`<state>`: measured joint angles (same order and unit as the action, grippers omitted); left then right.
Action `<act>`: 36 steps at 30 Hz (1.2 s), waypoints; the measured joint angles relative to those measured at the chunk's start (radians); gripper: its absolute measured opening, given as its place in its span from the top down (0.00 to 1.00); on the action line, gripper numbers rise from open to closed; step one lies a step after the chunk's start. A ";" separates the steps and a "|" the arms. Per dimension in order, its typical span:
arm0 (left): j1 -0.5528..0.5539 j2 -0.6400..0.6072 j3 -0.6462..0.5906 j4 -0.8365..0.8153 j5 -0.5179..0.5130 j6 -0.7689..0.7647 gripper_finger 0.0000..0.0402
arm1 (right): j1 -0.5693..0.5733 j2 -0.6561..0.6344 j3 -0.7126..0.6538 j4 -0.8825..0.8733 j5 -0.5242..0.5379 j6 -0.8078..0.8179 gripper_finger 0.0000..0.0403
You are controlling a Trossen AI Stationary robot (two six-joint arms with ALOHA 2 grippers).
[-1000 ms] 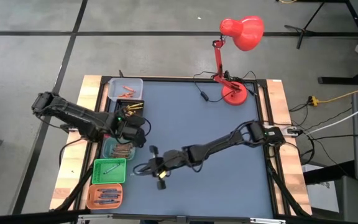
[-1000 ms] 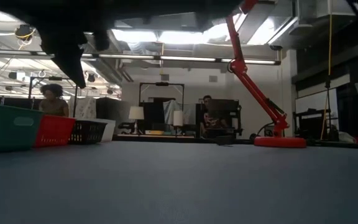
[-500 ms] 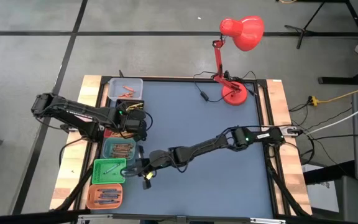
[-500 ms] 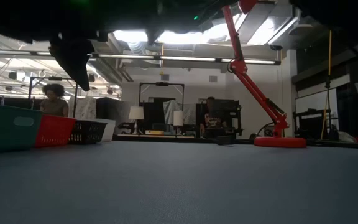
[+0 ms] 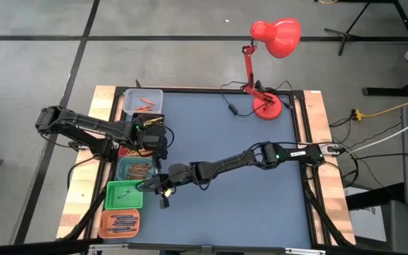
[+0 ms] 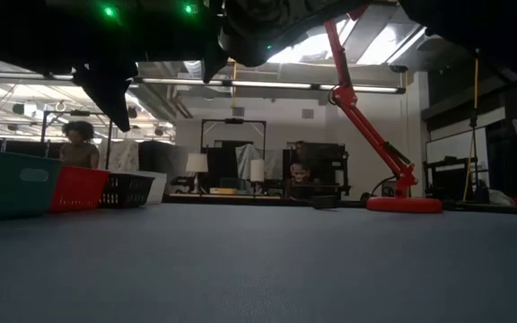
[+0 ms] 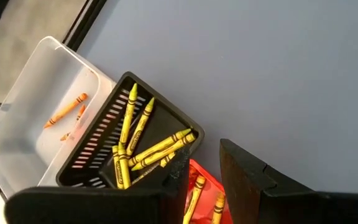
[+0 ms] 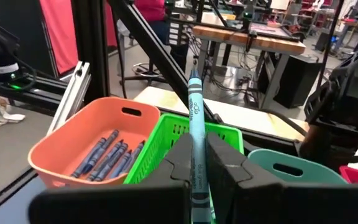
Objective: Sort crayons
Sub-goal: Put the blue crayon into the green bin
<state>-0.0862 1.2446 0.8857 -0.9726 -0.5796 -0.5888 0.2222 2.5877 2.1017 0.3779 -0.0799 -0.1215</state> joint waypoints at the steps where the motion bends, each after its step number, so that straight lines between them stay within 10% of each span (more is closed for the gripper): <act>1: 0.001 0.000 0.000 0.000 0.005 -0.001 0.82 | 0.002 0.000 0.000 -0.001 0.000 0.000 0.94; 11: -0.007 -0.127 0.068 -0.179 0.337 -0.048 0.82 | 0.006 0.000 0.000 -0.087 0.000 0.005 0.94; 19: -0.113 -0.270 0.111 -0.269 0.669 -0.373 0.82 | 0.006 0.000 0.000 -0.116 0.001 0.011 0.94; 36: -0.496 -0.166 0.111 -0.118 0.649 -0.640 0.82 | 0.006 0.000 0.000 -0.114 0.001 0.011 0.94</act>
<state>-0.5819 1.0789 0.9970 -1.0905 0.0692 -1.2286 0.2283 2.5874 2.1021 0.2634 -0.0792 -0.1101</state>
